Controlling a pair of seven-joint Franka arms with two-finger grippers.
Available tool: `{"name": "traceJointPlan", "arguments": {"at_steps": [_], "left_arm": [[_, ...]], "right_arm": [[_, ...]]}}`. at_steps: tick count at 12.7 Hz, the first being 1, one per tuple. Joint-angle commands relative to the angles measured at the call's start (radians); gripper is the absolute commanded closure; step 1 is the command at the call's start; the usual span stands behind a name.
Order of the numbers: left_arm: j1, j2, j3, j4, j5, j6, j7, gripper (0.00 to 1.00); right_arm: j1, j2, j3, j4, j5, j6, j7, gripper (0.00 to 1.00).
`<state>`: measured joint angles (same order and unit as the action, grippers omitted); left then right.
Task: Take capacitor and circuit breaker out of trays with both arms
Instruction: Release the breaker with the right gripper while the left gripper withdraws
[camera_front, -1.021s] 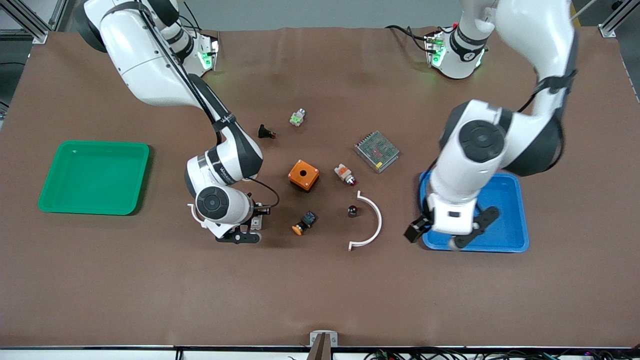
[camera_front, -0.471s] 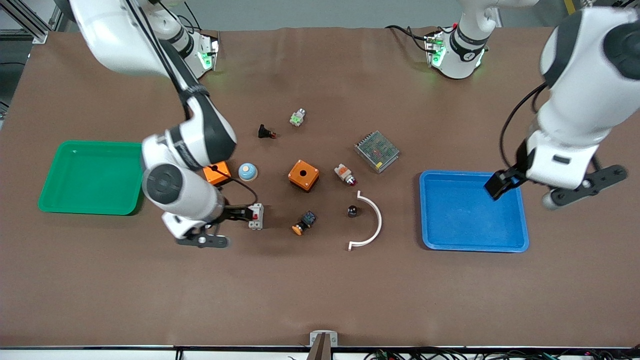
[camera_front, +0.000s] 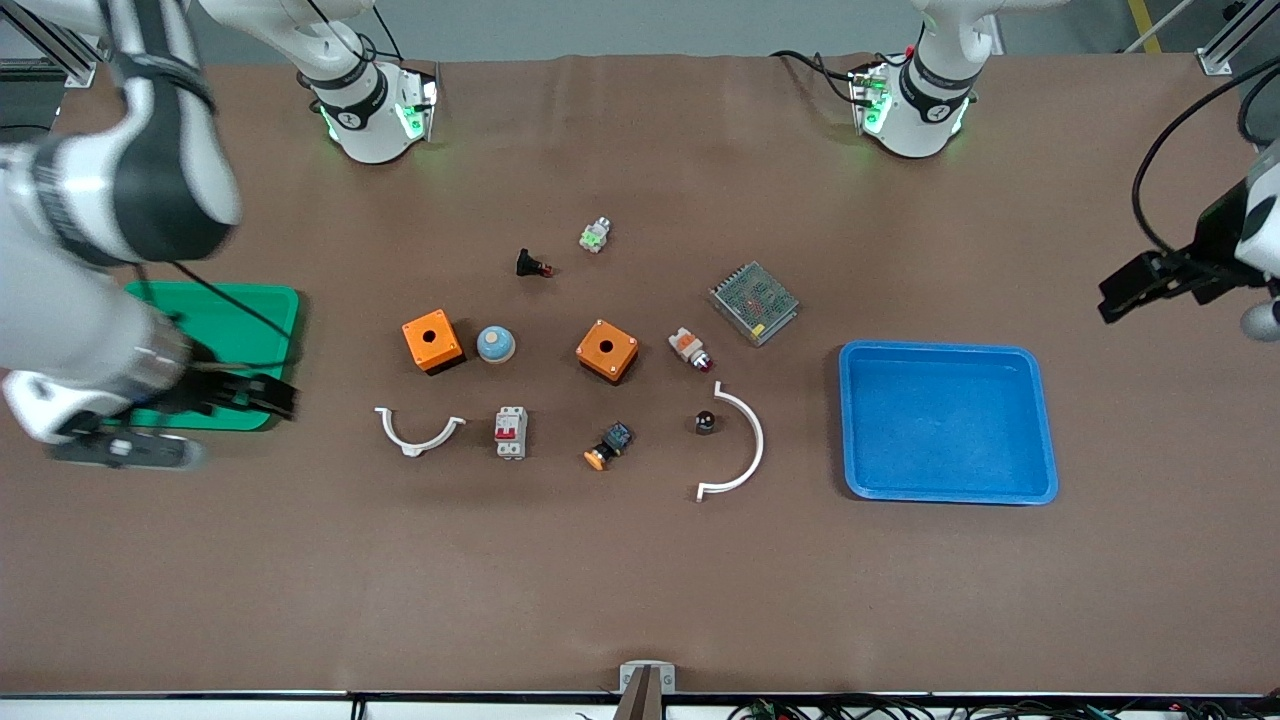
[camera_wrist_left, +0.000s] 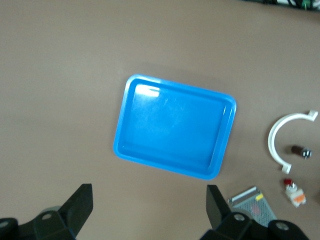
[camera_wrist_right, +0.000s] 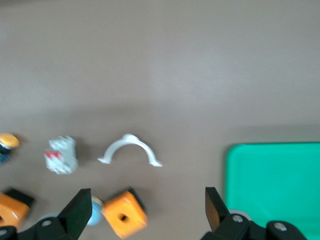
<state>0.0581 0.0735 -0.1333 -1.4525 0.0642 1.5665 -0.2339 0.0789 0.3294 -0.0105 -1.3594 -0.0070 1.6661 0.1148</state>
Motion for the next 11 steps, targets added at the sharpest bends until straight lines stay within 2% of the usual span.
{"name": "traceJointPlan", "arguments": {"at_steps": [1, 5, 8, 11], "left_arm": [[-0.001, -0.096, 0.027, -0.095, -0.033, -0.046, 0.041, 0.00], [0.000, -0.150, 0.023, -0.135, -0.044, -0.053, 0.045, 0.00], [-0.003, -0.153, 0.009, -0.146, -0.044, -0.046, 0.045, 0.00], [-0.003, -0.155, -0.015, -0.144, -0.044, -0.046, 0.039, 0.00]], "right_arm": [[-0.106, -0.091, 0.021, -0.036, 0.011, -0.069, -0.102, 0.00], [-0.123, -0.194, 0.023, -0.070, 0.012, -0.155, -0.100, 0.00], [-0.125, -0.289, 0.023, -0.128, 0.012, -0.151, -0.101, 0.00], [-0.119, -0.300, 0.024, -0.145, 0.013, -0.123, -0.104, 0.00]]}}
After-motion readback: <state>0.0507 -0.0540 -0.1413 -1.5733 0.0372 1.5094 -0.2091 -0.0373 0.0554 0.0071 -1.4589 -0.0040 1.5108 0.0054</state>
